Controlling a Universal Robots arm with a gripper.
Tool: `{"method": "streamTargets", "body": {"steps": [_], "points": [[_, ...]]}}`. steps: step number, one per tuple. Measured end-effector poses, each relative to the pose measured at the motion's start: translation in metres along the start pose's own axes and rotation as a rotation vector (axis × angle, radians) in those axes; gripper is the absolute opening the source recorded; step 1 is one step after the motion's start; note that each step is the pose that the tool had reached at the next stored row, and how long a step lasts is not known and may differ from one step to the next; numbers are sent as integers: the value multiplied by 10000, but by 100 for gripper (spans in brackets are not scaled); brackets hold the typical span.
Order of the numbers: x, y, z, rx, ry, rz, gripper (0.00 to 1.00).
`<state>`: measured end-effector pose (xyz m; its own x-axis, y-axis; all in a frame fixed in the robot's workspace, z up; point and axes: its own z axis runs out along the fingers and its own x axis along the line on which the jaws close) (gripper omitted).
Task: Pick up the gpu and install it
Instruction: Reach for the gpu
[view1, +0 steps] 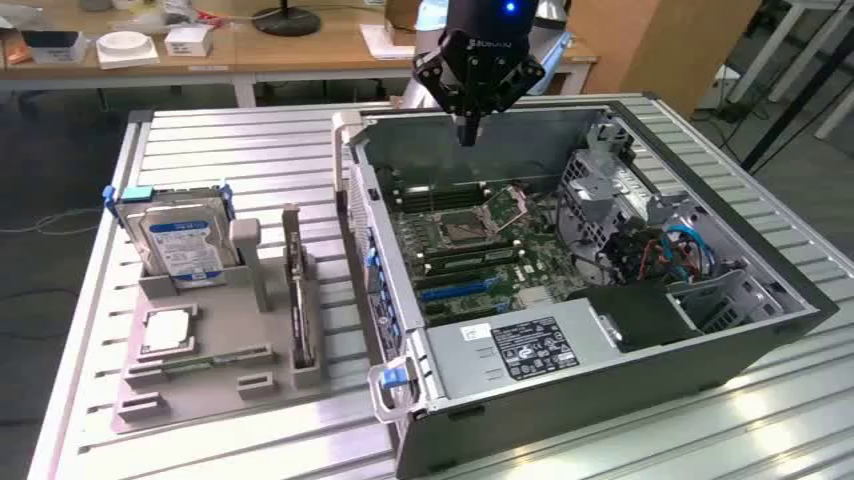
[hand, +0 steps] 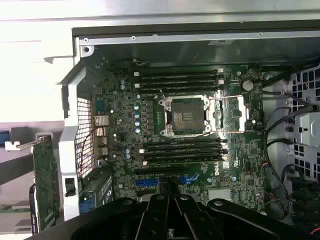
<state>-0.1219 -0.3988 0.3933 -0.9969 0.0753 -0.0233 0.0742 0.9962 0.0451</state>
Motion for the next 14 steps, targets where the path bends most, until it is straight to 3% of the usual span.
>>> {"method": "streamTargets", "body": {"steps": [14], "points": [[8, -1, 2, -1, -1, 0, 11]]}}
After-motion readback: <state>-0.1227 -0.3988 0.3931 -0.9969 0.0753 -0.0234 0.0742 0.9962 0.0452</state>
